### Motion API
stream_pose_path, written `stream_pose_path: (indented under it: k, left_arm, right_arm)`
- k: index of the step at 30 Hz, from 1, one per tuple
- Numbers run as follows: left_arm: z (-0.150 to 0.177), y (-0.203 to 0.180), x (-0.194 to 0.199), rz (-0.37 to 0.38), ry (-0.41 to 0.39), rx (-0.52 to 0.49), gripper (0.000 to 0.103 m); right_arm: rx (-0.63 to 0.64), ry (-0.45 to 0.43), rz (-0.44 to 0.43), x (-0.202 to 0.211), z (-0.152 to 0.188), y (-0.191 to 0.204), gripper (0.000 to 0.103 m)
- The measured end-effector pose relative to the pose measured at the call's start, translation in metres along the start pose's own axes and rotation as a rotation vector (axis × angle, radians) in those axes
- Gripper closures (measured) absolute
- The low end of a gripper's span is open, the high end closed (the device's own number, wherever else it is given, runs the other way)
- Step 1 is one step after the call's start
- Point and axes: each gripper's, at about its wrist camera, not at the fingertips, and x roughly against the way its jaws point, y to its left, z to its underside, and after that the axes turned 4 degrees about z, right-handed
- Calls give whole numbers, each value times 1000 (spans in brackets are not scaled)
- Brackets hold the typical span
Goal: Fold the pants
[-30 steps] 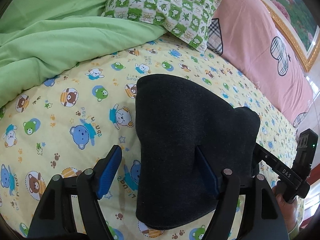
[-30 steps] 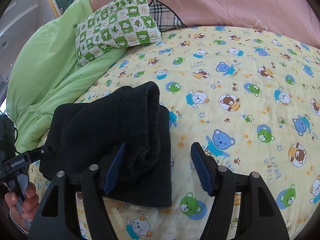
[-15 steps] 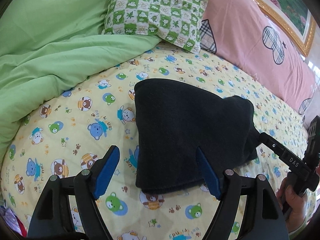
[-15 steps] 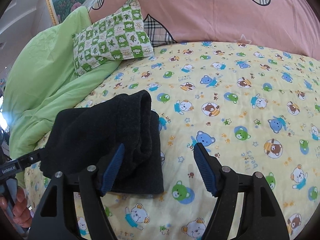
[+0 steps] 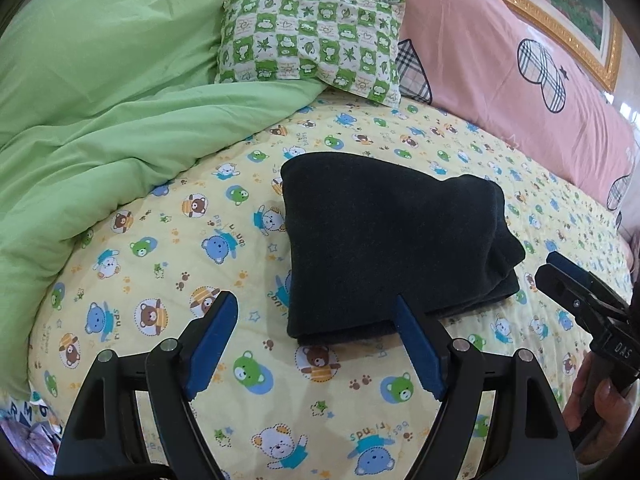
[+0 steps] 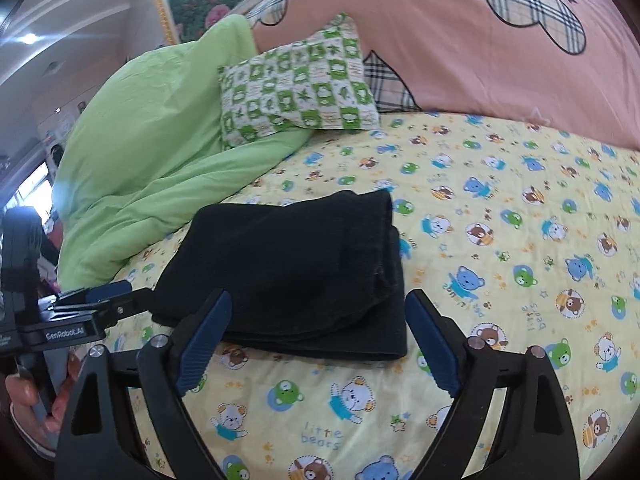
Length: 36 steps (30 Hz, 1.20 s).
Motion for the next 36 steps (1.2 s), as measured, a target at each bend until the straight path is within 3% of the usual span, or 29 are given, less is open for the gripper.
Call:
stream_pose_path:
  k: [9, 36]
  left_arm:
    - [10, 2, 5, -12, 7, -9, 21]
    - [24, -8, -15, -45, 36, -64, 20]
  right_arm:
    - [72, 17, -23, 1, 13, 16, 4]
    - [88, 47, 0, -11, 23, 15, 4]
